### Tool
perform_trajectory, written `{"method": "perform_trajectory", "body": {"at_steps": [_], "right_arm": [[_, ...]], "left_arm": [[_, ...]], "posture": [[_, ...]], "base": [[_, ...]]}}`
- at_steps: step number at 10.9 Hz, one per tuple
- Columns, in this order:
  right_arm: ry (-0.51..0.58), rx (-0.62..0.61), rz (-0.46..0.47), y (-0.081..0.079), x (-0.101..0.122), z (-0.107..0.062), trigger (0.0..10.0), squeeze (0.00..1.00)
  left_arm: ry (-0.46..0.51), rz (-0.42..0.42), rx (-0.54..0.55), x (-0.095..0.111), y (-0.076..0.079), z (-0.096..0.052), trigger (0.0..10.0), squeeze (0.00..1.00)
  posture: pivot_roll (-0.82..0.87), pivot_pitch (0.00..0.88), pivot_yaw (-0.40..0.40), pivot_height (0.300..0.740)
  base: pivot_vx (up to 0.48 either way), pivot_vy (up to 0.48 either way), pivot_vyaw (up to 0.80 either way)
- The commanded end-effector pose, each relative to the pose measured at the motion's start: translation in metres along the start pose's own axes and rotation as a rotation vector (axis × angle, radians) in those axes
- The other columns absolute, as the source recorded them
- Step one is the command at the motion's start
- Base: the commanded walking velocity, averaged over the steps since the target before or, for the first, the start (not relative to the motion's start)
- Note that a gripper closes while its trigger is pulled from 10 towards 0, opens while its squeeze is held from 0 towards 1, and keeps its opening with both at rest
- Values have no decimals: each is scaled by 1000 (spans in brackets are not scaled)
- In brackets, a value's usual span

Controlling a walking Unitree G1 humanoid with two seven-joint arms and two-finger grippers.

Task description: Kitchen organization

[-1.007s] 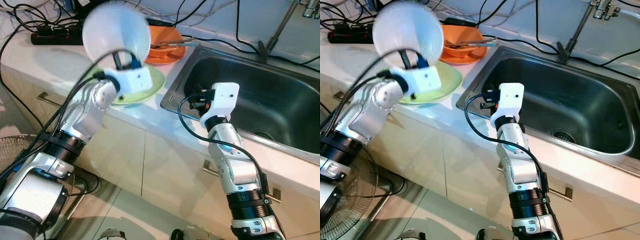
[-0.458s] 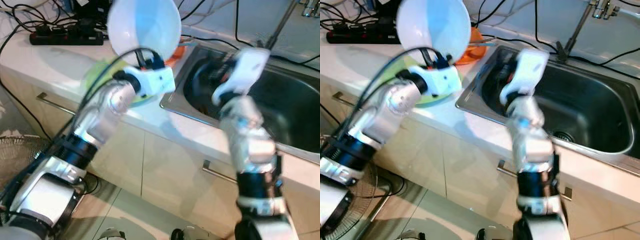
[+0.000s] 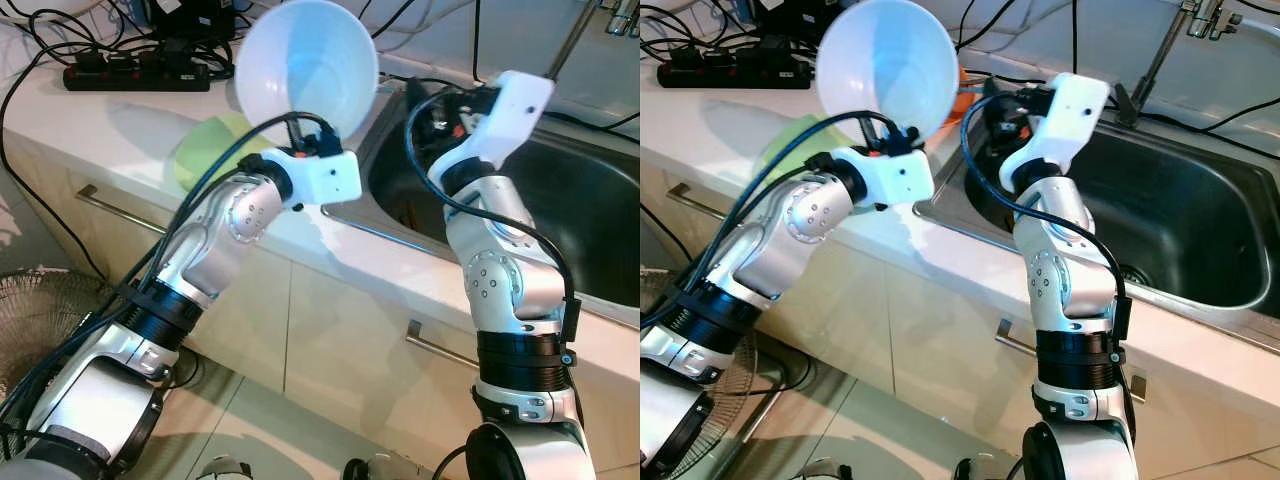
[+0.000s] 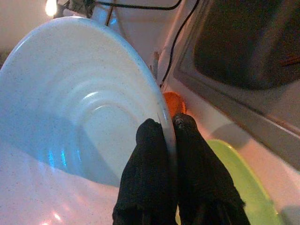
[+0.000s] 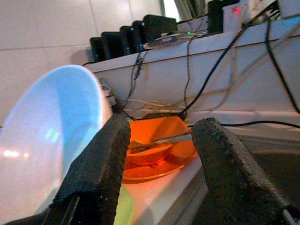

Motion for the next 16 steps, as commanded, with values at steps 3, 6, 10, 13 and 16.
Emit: {"method": "perform_trajectory", "body": {"at_steps": [3,6,10,13,16], "right_arm": [[10,64,23,-10,7,-1,10000,0],[-6,81,27,-14,5,-1,10000,0],[-26,82,22,-15,2,-1,10000,0],[-44,46,19,-10,-3,-1,9882,0],[-49,37,24,-9,-3,-1,0,0]], "left_arm": [[66,20,-20,16,3,0,10000,0],[96,14,-56,23,9,1,10000,0],[145,6,-70,34,12,2,10000,0],[189,22,-53,41,10,1,10000,0],[193,23,-54,40,10,0,10000,0]], "posture": [[-46,2,-62,719],[-43,0,-62,719],[-40,6,-64,719],[-39,10,-64,719],[-38,18,-65,719]], "base": [[0,0,0],[0,0,0],[0,0,0],[0,0,0],[0,0,0]]}}
Point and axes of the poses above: a point about 5 cm out from each wrist's last joint towards the gripper, its own z axis pointing out of the wrist towards the gripper, its own x axis along the axis of the wrist's last joint, y = z × x, the point moved 2 cm from there along z, pointing out of the wrist towards the gripper, and after that the axes turned 11 degrees about -z, right-handed, at the moved point
